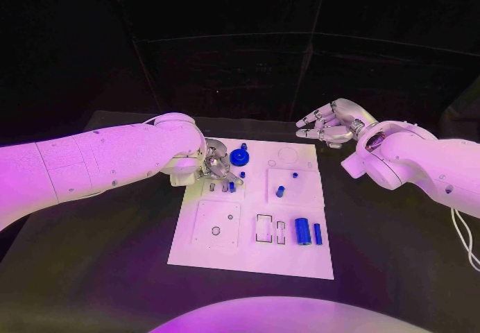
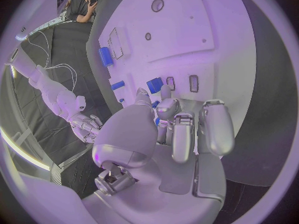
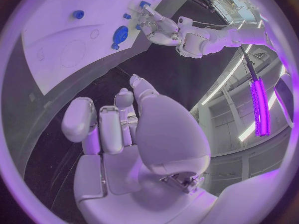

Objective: Assemble the parts on the task board

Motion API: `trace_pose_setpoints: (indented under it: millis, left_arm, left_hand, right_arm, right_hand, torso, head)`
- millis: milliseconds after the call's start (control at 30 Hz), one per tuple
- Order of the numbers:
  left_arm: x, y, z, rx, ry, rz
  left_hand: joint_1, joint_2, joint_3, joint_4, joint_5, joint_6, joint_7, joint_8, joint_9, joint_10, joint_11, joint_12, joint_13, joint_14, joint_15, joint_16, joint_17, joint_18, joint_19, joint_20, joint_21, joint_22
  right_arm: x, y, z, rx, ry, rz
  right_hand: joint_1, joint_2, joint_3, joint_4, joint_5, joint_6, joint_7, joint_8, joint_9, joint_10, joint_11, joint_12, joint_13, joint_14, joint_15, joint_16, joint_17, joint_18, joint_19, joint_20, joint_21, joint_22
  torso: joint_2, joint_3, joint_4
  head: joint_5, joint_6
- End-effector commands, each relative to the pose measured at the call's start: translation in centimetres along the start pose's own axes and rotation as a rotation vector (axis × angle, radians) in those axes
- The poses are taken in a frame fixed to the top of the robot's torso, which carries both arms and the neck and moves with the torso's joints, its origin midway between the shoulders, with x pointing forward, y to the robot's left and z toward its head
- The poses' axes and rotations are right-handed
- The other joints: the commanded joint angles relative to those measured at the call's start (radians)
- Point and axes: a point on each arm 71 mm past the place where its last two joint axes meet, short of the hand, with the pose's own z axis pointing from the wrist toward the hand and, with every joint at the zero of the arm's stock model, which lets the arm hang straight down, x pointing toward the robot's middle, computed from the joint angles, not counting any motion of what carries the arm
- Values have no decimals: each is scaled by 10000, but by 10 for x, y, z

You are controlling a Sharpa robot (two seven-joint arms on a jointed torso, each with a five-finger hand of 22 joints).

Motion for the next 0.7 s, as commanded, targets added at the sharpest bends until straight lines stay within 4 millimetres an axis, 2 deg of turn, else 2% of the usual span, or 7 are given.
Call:
trace_pose_setpoints:
  millis: [33, 300, 700]
  left_arm:
    - [0, -1, 0, -55, 104, 143]
    - [0, -2, 0, -45, 144, 177]
    - [2, -4, 0, -7, 198, 227]
  left_hand:
    - [123, -26, 13, -83, 8, -72, 24, 79, 26, 81, -22, 53, 20, 1037, -89, 32, 2633, -61, 85, 6, 51, 16]
    - [220, 16, 56, -177, 9, -91, 19, 129, 74, 102, -26, 83, 58, 1037, -92, 32, 2633, -69, 89, 4, 85, 71]
    - [590, 90, 255, -569, 11, -156, 16, 235, 190, 118, -32, 110, 97, 1037, -97, 32, 2633, -76, 80, 2, 135, 154]
  right_arm:
    - [0, 2, 1, -71, 41, -3]
    - [0, 1, 1, -63, 53, -4]
    - [1, 2, 2, -57, 84, -2]
  right_hand:
    - [-5, -46, 51, -46, 109, -85, -13, 9, -11, -73, 23, -62, -28, 388, -29, -60, -13, 6, -67, 15, -69, -21]
    - [-33, -58, 126, -69, 241, -87, -11, 17, -11, -67, 23, -70, -45, 393, -30, -73, -19, 7, -64, 14, -85, -36]
    - [-69, -86, 252, -108, 428, -92, -11, 27, -12, -71, 21, -90, -77, 397, -33, -94, -34, 10, -60, 11, -108, -61]
  torso:
    - [-4, 3, -6]
    - [-1, 3, -3]
    - [-3, 1, -1]
  head:
    - [10, -15]
    - [25, -26]
    - [22, -52]
